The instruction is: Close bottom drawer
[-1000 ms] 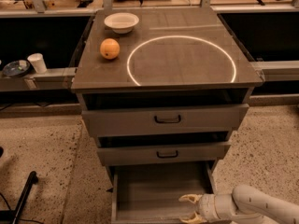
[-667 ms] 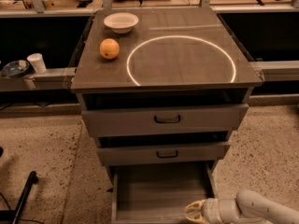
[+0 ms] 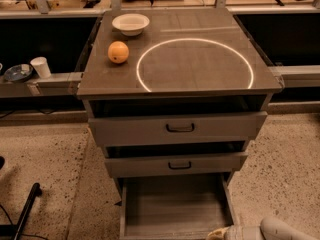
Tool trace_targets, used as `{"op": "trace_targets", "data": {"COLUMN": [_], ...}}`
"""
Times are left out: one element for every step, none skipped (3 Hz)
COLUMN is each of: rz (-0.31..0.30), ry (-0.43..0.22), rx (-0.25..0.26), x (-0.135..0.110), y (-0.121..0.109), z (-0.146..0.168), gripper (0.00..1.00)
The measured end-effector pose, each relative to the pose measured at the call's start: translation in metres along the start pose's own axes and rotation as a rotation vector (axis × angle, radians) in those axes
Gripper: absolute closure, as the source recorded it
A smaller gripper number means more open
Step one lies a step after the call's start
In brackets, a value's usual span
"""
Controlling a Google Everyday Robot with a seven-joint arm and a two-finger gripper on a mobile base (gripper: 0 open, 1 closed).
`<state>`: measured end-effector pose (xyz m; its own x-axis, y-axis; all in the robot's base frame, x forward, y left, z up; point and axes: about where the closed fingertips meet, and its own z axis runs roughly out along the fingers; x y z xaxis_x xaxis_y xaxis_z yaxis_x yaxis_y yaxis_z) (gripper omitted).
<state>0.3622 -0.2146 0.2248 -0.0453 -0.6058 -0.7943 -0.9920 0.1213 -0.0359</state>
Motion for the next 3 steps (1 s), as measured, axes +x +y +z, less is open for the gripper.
{"op": "trace_targets", "data": {"rz": [0.007,0.015,0.013], "ry": [0.02,0.031,0.023], "rx": [0.018,0.055,0.119], "x": [0.018,0.038,0.061], "y": [0.006,0.013,0.018], "z": [-0.003,-0.003,0.01], "gripper": [1.0,1.0,1.0]}}
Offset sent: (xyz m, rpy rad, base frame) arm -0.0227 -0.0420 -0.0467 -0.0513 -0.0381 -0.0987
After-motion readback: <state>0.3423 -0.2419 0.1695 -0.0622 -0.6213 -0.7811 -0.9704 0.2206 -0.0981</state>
